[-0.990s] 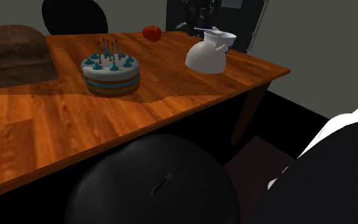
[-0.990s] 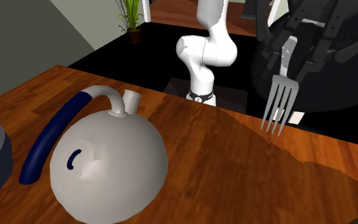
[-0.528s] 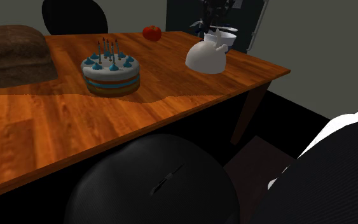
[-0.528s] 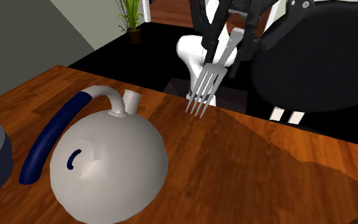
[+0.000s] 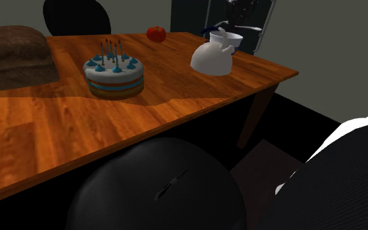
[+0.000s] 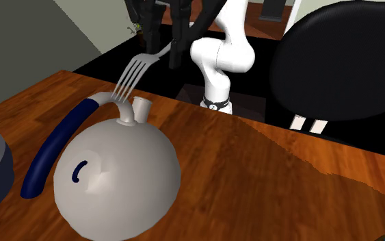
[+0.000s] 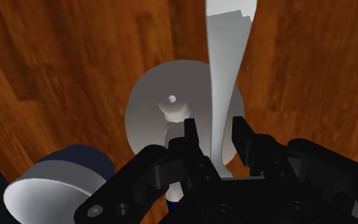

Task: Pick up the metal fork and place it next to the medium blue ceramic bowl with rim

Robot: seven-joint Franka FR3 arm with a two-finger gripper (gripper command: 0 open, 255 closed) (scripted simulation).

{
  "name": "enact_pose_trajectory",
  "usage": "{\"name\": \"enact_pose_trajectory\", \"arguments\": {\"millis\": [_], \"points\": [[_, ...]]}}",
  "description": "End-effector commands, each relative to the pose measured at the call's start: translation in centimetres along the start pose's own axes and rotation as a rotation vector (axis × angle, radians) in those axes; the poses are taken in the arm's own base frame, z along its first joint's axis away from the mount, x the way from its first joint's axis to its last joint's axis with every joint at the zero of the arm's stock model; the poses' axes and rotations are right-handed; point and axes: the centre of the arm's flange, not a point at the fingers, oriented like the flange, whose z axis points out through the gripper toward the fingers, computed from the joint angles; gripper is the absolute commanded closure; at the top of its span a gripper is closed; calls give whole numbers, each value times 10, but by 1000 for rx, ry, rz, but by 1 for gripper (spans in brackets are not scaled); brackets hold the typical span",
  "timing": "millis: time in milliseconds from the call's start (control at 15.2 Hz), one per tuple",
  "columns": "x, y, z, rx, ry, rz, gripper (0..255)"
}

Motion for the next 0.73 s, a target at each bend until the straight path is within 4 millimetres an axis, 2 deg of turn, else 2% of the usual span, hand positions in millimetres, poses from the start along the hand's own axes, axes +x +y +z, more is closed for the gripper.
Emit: {"name": "enact_pose_trajectory", "arguments": {"millis": [0,660], "points": [[6,27,5,0,1,-2,255],[23,157,22,0,1,-2,255]]}}
